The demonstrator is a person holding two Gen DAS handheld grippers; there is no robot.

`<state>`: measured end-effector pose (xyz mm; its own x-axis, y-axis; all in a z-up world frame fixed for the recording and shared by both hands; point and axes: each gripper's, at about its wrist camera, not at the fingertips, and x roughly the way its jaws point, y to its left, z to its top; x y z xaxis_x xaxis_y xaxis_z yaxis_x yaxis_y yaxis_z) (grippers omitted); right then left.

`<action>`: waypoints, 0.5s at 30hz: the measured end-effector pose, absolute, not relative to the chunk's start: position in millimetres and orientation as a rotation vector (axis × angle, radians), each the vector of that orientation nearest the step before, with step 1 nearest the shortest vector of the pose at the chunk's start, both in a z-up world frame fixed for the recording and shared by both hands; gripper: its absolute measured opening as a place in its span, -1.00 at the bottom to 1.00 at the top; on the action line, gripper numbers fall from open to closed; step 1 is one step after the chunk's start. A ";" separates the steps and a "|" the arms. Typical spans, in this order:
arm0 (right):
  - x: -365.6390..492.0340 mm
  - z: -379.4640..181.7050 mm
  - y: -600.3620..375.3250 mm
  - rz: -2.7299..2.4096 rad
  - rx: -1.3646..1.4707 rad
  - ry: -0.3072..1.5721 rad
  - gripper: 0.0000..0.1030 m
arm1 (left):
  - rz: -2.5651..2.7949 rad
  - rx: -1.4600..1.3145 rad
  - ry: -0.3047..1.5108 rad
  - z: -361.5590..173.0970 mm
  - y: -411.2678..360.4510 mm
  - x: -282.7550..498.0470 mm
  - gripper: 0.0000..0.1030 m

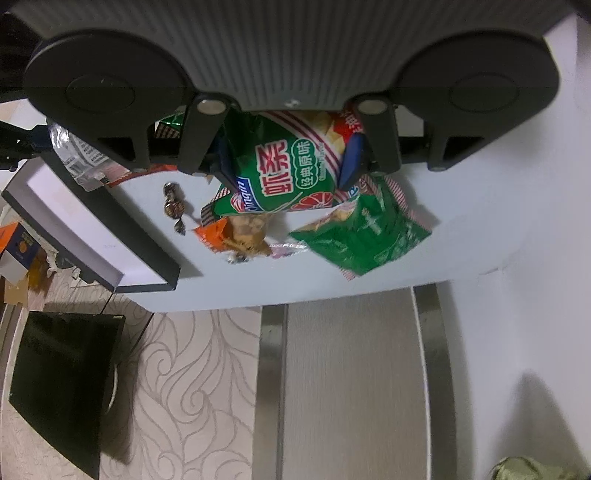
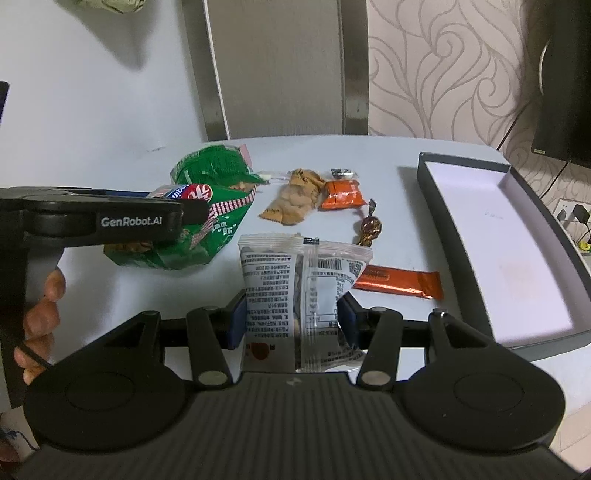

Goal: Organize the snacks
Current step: 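Lift the shrimp-cracker bag with the left tool while the right tool grasps the white twin-pack, then carry both bags into the black box and open both tools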

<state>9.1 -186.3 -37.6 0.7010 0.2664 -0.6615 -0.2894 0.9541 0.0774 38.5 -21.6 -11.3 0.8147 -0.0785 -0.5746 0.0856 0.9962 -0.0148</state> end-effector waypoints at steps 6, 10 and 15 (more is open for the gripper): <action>6.1 -17.0 -209.2 0.275 -0.012 0.682 0.09 | -0.135 0.029 0.563 9.3 -44.9 48.7 0.15; 5.9 -2.8 -236.1 0.218 -0.007 0.643 0.09 | -0.185 0.042 0.535 20.2 -72.0 60.5 0.15; 11.1 3.9 -281.0 0.135 0.006 0.632 0.09 | -0.256 0.050 0.514 26.3 -118.0 78.8 0.15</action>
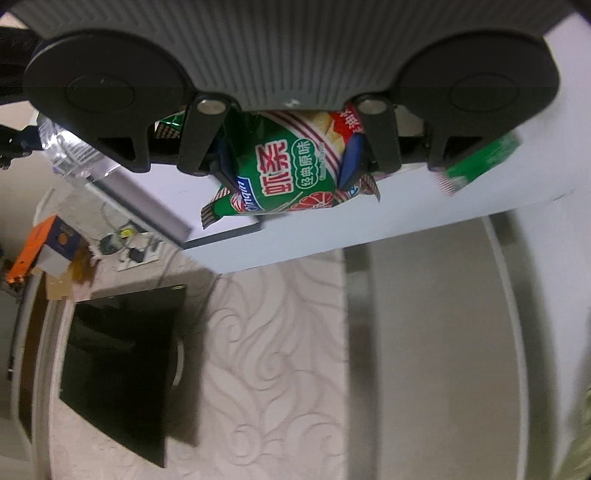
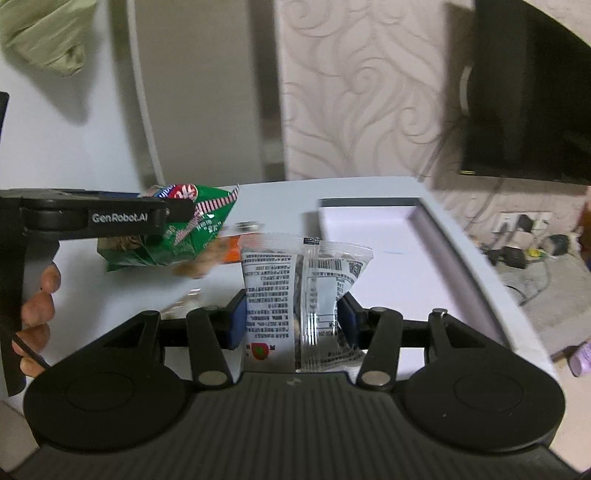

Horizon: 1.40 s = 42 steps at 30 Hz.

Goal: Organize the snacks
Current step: 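Carry both bags into the black box and open both tools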

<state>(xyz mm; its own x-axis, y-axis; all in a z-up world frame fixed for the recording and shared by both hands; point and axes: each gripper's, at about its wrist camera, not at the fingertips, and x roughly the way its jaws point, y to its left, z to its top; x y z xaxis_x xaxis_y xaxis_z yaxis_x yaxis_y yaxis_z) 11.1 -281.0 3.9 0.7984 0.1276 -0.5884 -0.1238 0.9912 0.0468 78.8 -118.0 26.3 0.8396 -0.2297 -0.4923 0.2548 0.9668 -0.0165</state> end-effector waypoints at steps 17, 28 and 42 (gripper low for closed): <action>54.2 -30.1 -390.5 0.057 -0.045 0.729 0.09 | -0.363 0.082 0.543 -13.8 -260.7 136.6 0.15; 100.8 -65.0 -404.6 0.124 -0.089 0.792 0.09 | -0.292 0.123 0.575 -40.5 -288.7 168.9 0.16; 121.1 -85.3 -410.4 0.115 -0.119 0.826 0.11 | -0.258 0.142 0.590 -46.4 -294.9 180.3 0.42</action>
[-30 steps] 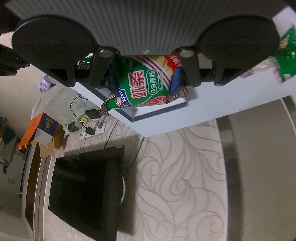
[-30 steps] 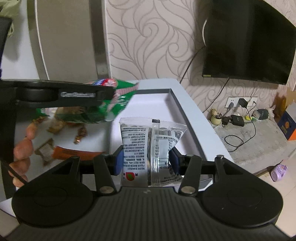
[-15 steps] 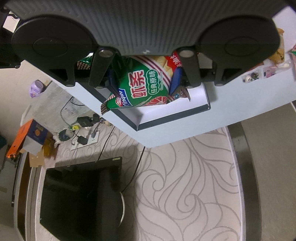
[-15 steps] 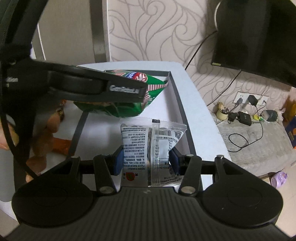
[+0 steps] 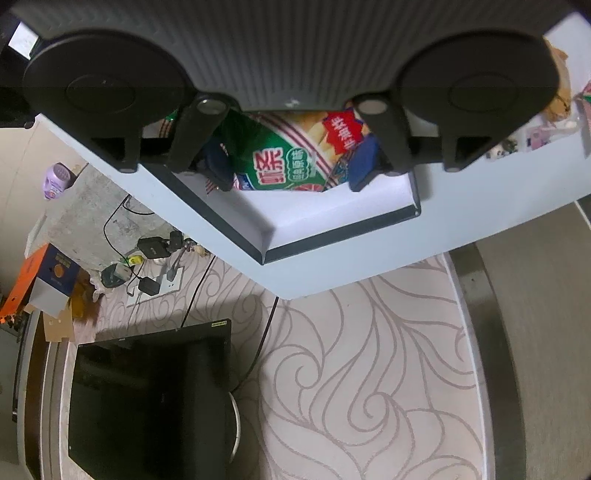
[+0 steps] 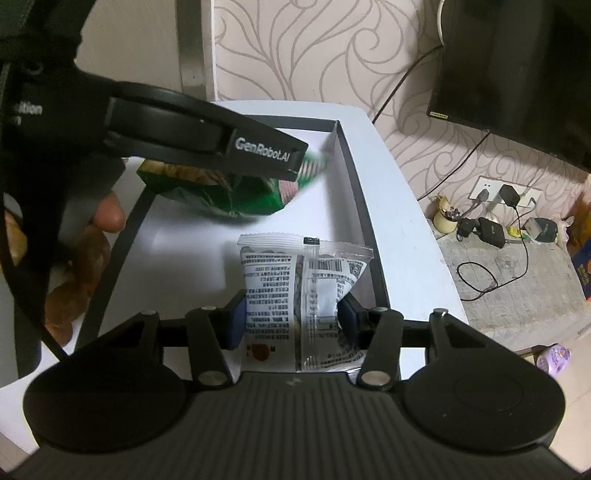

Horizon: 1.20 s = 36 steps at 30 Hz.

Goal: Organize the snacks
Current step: 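Carry both bags into the black box and open both tools, then return both tools to the table toward the tan cake packet and red-orange bar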

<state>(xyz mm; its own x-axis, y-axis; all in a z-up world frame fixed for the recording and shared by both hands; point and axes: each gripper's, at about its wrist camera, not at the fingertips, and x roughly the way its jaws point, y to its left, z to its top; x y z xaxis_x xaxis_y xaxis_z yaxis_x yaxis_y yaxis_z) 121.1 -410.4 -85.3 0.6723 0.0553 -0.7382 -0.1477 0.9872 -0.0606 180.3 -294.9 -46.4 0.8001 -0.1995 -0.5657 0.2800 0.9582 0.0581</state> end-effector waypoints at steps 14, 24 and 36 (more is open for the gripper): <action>93.4 -54.2 -402.9 0.100 -0.097 0.702 0.76 | -0.288 0.115 0.542 -25.2 -279.2 152.1 0.61; 53.2 -23.4 -376.4 0.087 -0.048 0.628 0.78 | -0.314 0.101 0.482 0.9 -241.3 116.4 0.61; 28.4 -16.0 -312.4 0.141 -0.064 0.611 0.78 | -0.216 0.083 0.488 -15.3 -134.1 53.8 0.61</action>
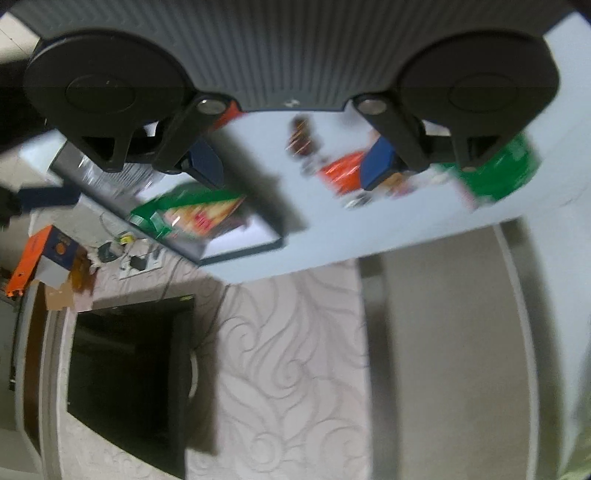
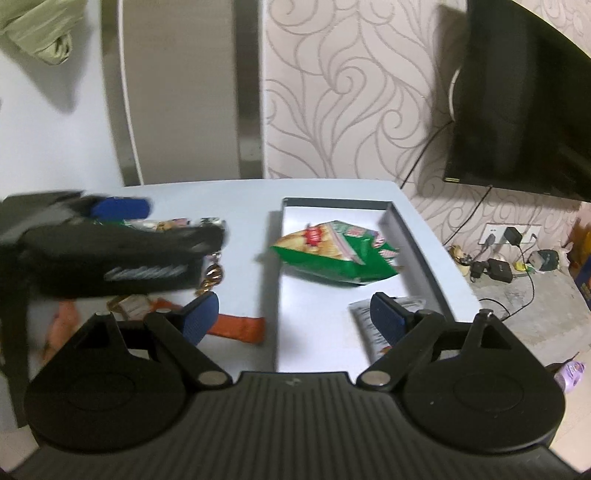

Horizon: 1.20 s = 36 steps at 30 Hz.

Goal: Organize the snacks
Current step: 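Return both tools to the table toward the tan cake packet and red-orange bar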

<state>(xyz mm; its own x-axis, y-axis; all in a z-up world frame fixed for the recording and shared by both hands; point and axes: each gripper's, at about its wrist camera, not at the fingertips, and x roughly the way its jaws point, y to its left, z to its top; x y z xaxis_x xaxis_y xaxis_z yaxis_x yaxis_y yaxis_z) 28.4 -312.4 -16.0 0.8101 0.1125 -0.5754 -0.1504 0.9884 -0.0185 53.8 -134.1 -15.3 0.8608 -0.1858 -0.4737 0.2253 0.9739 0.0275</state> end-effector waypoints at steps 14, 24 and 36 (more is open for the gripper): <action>26.3 -24.5 -275.3 0.178 -0.094 0.624 0.76 | -0.161 0.102 0.597 -71.9 -97.8 49.3 0.58; 26.5 -20.2 -280.6 0.158 -0.071 0.615 0.78 | -0.094 0.034 0.669 -85.2 -62.9 66.9 0.17; 55.5 -45.8 -223.3 0.300 -0.310 0.663 0.77 | -0.055 0.004 0.658 -73.5 -32.6 62.5 0.16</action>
<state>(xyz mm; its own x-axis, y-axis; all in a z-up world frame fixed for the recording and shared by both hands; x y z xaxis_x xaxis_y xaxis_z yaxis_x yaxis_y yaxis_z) 55.5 -223.3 -45.8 0.7489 0.1717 -0.6400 -0.3670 0.9117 -0.1848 62.5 -32.6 -73.5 0.7897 -0.0492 -0.6115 0.0521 0.9986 -0.0132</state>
